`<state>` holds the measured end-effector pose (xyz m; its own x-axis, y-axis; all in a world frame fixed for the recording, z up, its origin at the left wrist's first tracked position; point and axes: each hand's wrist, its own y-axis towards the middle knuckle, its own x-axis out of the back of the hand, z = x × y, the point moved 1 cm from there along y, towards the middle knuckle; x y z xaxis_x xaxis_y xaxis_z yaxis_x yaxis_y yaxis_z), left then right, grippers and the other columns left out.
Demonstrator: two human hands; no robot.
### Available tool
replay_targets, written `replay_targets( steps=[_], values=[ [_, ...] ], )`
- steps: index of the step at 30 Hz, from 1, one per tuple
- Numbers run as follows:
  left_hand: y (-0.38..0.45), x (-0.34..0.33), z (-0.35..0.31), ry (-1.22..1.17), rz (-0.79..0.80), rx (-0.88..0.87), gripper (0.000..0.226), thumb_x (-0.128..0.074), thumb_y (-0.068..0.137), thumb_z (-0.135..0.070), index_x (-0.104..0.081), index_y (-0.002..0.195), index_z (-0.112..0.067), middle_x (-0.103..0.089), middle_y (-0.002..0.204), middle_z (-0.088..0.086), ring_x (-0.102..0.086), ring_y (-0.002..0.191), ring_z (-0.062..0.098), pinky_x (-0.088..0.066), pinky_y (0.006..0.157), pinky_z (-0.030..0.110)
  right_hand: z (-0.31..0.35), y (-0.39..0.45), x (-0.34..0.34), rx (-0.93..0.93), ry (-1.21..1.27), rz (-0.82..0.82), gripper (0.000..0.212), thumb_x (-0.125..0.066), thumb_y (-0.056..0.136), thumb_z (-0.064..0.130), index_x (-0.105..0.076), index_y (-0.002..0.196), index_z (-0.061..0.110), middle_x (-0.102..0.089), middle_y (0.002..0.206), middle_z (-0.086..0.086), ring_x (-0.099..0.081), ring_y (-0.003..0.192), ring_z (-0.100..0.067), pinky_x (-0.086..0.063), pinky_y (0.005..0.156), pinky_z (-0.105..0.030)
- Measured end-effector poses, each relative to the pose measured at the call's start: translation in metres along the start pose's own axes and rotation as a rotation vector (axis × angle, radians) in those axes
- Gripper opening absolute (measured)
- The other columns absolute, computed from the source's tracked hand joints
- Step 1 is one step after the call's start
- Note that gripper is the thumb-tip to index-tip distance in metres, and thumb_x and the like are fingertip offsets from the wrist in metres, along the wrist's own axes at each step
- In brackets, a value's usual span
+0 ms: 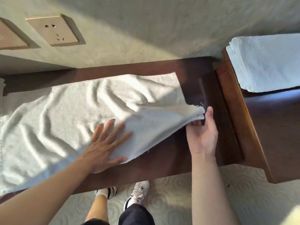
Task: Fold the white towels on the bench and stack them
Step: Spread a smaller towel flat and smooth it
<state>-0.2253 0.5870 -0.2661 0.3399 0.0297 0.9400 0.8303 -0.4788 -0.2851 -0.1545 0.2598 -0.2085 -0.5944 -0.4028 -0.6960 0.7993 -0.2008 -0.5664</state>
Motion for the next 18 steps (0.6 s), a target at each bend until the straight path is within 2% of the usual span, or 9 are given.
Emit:
replay_targets(
  steps=[2,4,6,8,10,12,14,15,18],
  values=[
    [-0.003,0.001,-0.001,-0.003,-0.006,-0.032,0.096,-0.036,0.084,-0.090,-0.011,0.161,-0.039,0.002,0.171,0.000,0.009,0.155,0.038,0.003,0.119,0.060,0.017,0.005,0.007,0.074,-0.205,-0.160,0.037,-0.063,0.099,0.023,-0.061,0.135,0.019,-0.065,0.125,-0.003,-0.062,0.113,-0.018,-0.050,0.101,-0.031],
    [-0.006,0.001,-0.004,-0.019,-0.027,-0.058,0.093,-0.039,0.083,-0.090,-0.019,0.160,-0.042,-0.002,0.171,0.001,0.005,0.156,0.039,0.001,0.119,0.062,0.020,0.007,0.010,0.173,-0.636,-0.324,0.025,-0.059,0.099,0.020,-0.065,0.123,0.025,-0.065,0.128,0.000,-0.064,0.110,-0.013,-0.051,0.091,-0.028],
    [-0.008,0.001,-0.009,-0.042,-0.062,-0.057,0.082,-0.040,0.085,-0.087,-0.028,0.156,-0.046,-0.012,0.170,0.001,-0.002,0.156,0.036,-0.003,0.120,0.063,0.014,0.009,0.010,0.412,-0.995,-0.390,0.025,-0.056,0.097,0.015,-0.064,0.120,0.023,-0.064,0.125,0.002,-0.063,0.108,-0.012,-0.050,0.089,-0.021],
    [-0.004,0.001,-0.017,-0.066,-0.120,-0.026,0.066,-0.038,0.091,-0.080,-0.039,0.149,-0.047,-0.027,0.164,0.003,-0.012,0.155,0.032,-0.010,0.120,0.063,0.002,0.010,0.005,0.695,-1.324,-0.266,0.027,-0.053,0.095,0.014,-0.063,0.121,0.017,-0.061,0.120,0.000,-0.060,0.107,-0.016,-0.047,0.088,-0.020],
    [0.014,0.006,-0.028,-0.092,-0.182,0.031,0.057,-0.034,0.097,-0.071,-0.046,0.144,-0.042,-0.037,0.157,0.006,-0.020,0.153,0.033,-0.015,0.120,0.063,-0.016,0.014,0.003,0.815,-1.623,-0.042,0.033,-0.054,0.095,0.014,-0.059,0.127,0.011,-0.059,0.127,-0.006,-0.055,0.118,-0.022,-0.046,0.100,-0.034],
    [0.042,0.015,-0.039,-0.106,-0.220,0.102,0.057,-0.033,0.100,-0.064,-0.047,0.147,-0.035,-0.035,0.159,0.009,-0.020,0.153,0.034,-0.016,0.121,0.061,-0.035,0.015,0.006,0.754,-1.940,0.168,0.045,-0.055,0.099,0.019,-0.046,0.143,0.012,-0.044,0.151,-0.012,-0.037,0.143,-0.027,-0.032,0.118,-0.049],
    [0.068,0.019,-0.050,-0.101,-0.206,0.161,0.063,-0.032,0.099,-0.062,-0.037,0.155,-0.033,-0.023,0.166,0.009,-0.012,0.156,0.034,-0.012,0.123,0.059,-0.044,0.014,0.020,0.654,-2.168,0.252,0.060,-0.053,0.102,0.033,-0.030,0.156,0.020,-0.016,0.167,-0.011,-0.011,0.155,-0.030,-0.012,0.125,-0.051],
    [0.077,0.019,-0.054,-0.095,-0.177,0.186,0.067,-0.029,0.099,-0.064,-0.028,0.159,-0.035,-0.014,0.169,0.006,-0.005,0.157,0.033,-0.009,0.124,0.058,-0.041,0.013,0.029,0.619,-2.211,0.246,0.065,-0.051,0.102,0.040,-0.024,0.159,0.023,-0.009,0.169,-0.010,-0.005,0.156,-0.030,-0.008,0.125,-0.049],
    [0.089,0.007,-0.060,-0.034,-0.124,0.223,0.075,-0.019,0.096,-0.072,-0.003,0.161,-0.039,0.006,0.171,0.001,0.009,0.156,0.031,-0.002,0.124,0.059,-0.018,0.011,0.044,0.584,-2.174,0.149,0.071,-0.045,0.101,0.053,-0.022,0.160,0.021,-0.010,0.169,-0.012,-0.011,0.156,-0.029,-0.018,0.123,-0.048]
  ],
)
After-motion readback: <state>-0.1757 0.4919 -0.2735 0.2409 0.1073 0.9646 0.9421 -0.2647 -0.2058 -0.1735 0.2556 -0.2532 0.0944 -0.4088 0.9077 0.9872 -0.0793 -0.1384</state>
